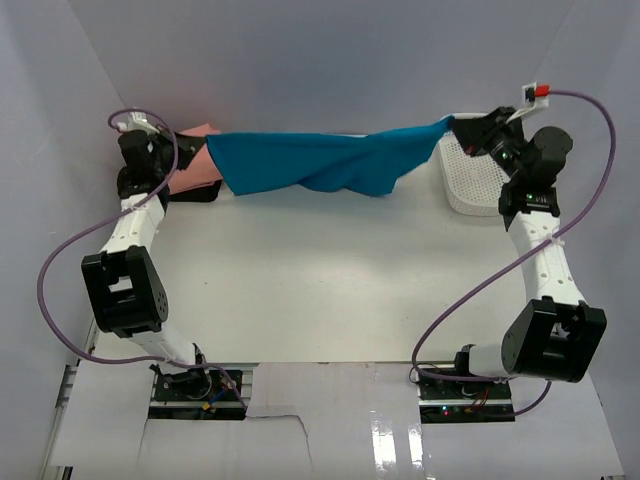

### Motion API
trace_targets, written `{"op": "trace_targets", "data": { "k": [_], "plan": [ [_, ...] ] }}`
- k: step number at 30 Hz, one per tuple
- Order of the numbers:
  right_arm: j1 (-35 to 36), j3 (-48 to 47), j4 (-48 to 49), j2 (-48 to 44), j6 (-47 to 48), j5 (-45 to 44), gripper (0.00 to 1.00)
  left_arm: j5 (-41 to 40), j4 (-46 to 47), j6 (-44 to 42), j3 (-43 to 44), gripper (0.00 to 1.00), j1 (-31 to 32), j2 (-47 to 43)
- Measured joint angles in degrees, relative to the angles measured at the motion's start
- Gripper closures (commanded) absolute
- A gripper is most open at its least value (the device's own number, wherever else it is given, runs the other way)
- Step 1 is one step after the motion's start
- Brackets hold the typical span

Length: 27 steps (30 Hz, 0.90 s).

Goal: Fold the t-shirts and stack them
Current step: Flatten out the tshirt

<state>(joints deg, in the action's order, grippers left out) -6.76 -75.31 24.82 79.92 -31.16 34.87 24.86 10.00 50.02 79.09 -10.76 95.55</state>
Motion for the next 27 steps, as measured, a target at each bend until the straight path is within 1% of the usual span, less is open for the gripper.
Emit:
{"op": "trace_targets", "data": {
  "k": [2,4,6,8,10,13,16,22,27],
  "plan": [
    [0.0,8.11,-1.9,-3.28,0.07,-0.15,0.92,0.31,-0.11,0.15,-6.8,1.0,0.0,-1.11],
    [0.0,14.91,-5.57,-7.43,0.11,-0.61,0.92,1.07,-1.09,0.07,-14.05,1.0,-0.02,-4.04],
    [0.04,19.08,-10.69,-12.28,-0.02,-1.53,0.92,1.6,-2.67,-0.02,-20.79,1.0,-0.02,-9.22],
    [0.09,20.83,-14.69,-16.68,-0.13,-2.08,0.92,2.16,-4.85,-0.28,-25.22,1.0,0.0,-15.34],
    [0.2,20.85,-20.37,-20.15,0.39,-3.08,0.92,3.1,-7.23,-0.9,-27.5,1.0,0.0,-21.64],
    [0.44,21.35,-30.08,-23.91,1.99,-4.83,0.92,4.15,-10.6,-2.43,-28.68,1.0,0.0,-28.79],
    [0.48,24.52,-40.02,-27.91,3.56,-5.7,0.92,5.29,-16.37,-4.98,-29.64,1.0,0.0,-33.35],
    [0.66,31.34,-58.88,-33.42,7.78,-6.47,0.92,6.73,-30.53,-10.23,-33.81,1.0,0.0,-35.67],
    [0.79,36.89,-69.26,-36.48,10.67,-8.07,0.92,5.31,-40.54,-12.07,-40.37,1.0,0.0,-35.98]
  ]
}}
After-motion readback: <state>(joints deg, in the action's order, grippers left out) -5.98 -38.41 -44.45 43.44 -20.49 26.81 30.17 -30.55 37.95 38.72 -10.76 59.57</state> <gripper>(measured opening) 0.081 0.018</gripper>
